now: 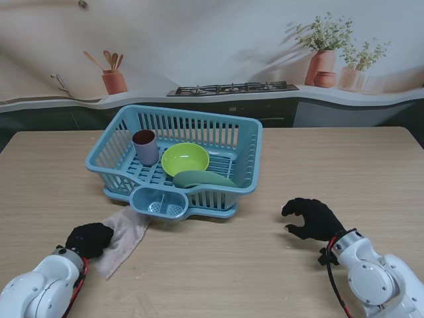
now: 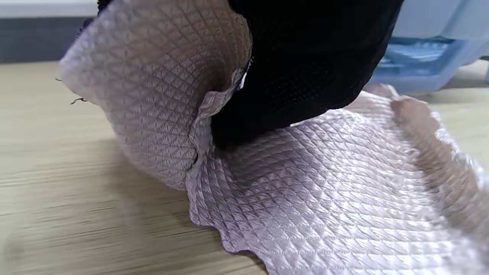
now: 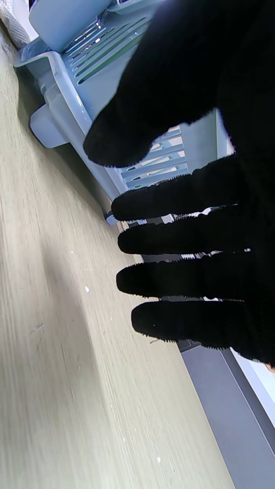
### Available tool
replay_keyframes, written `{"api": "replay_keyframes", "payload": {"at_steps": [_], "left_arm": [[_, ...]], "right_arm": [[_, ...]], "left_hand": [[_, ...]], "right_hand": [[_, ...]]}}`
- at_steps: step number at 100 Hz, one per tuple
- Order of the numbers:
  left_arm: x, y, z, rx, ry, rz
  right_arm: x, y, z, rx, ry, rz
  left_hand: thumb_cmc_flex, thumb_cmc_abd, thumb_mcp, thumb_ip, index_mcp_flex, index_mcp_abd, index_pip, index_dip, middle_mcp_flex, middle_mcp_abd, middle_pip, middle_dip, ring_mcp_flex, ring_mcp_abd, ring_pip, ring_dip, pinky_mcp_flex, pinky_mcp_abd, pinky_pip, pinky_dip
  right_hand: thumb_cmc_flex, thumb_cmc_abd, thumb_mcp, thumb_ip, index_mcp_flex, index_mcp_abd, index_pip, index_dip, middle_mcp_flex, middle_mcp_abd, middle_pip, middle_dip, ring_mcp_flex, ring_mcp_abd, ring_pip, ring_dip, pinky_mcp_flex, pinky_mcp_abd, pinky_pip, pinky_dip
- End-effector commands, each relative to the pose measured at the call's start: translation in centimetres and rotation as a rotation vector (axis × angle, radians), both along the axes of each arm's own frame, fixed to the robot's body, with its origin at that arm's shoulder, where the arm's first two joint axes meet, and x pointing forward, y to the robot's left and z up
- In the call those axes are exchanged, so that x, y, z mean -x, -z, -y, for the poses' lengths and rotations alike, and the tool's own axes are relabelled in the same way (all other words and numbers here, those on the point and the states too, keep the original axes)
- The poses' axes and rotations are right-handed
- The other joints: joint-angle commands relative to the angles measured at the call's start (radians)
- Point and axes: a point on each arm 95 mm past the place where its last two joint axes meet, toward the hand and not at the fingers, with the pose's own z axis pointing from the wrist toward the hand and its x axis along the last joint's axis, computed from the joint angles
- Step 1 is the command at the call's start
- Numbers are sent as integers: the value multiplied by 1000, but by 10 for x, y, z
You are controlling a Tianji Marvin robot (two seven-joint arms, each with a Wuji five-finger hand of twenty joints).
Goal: Clear dishes and wipe the table
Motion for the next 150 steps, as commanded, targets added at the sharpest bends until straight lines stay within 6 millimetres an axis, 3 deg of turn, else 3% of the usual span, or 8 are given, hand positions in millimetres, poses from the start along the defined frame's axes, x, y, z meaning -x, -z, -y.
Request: {"api": "replay_keyframes", "payload": {"at_steps": [1, 21, 42, 61, 116, 134, 150], "left_arm": [[14, 18, -21, -37, -34, -47], [24, 18, -52, -86, -56, 47], [24, 21, -53, -76, -72, 42], [19, 19, -32, -57, -44, -44], [6, 1, 71, 90, 97, -356], [5, 2, 82, 108, 104, -384], [4, 8, 72, 91, 62, -343]], "right_arm": [[2, 2, -3, 8, -10, -14], [2, 2, -4, 11, -12, -17], [2, 2, -5, 12, -11, -16], [1, 1, -4, 10, -10, -10], [2, -1, 0, 6, -5, 3], [2, -1, 1, 6, -3, 3], [2, -1, 1, 6, -4, 4]], "left_hand": [[22, 15, -7, 16, -13, 27, -70, -42, -3, -4, -2, -26, -13, 63, 10, 14, 2, -19, 72, 28], [22, 16, -7, 16, -14, 28, -70, -43, -5, -4, -2, -25, -13, 65, 9, 14, 1, -19, 71, 30], [22, 15, -7, 16, -14, 33, -73, -45, -6, 0, -4, -26, -17, 67, 7, 14, -3, -17, 70, 33], [22, 15, -6, 16, -13, 33, -74, -45, -5, 0, -4, -26, -15, 67, 7, 14, -3, -16, 70, 34], [23, 17, -7, 15, -23, 37, -72, -47, -13, 2, 0, -22, -17, 60, 10, 10, -1, -18, 68, 37], [24, 18, -7, 15, -25, 36, -71, -48, -14, 0, 2, -21, -17, 59, 11, 8, -1, -18, 68, 37], [25, 21, -8, 14, -32, 42, -69, -47, -21, 6, 4, -18, -25, 62, 14, 9, -2, -19, 67, 37]], "right_hand": [[4, 7, 18, 22, 6, -2, -5, -6, 13, 3, -15, -13, 9, 7, -11, -5, -4, 14, 5, -12], [4, 8, 18, 22, 6, -2, -6, -6, 13, 4, -15, -13, 9, 8, -11, -5, -4, 16, 6, -13], [4, 8, 18, 22, 7, -2, -6, -5, 13, 4, -15, -13, 9, 8, -10, -5, -4, 16, 6, -13], [4, 7, 18, 22, 7, -2, -6, -5, 13, 3, -15, -13, 8, 8, -11, -5, -6, 14, 5, -14], [4, 7, 18, 22, 6, -2, -6, -5, 12, 4, -15, -13, 9, 7, -11, -5, -7, 14, 6, -13], [4, 6, 18, 22, 6, -2, -6, -5, 13, 3, -15, -13, 7, 7, -11, -5, -7, 14, 5, -13], [4, 7, 18, 22, 7, -2, -6, -5, 13, 3, -15, -13, 8, 8, -11, -5, -6, 15, 6, -13]]}}
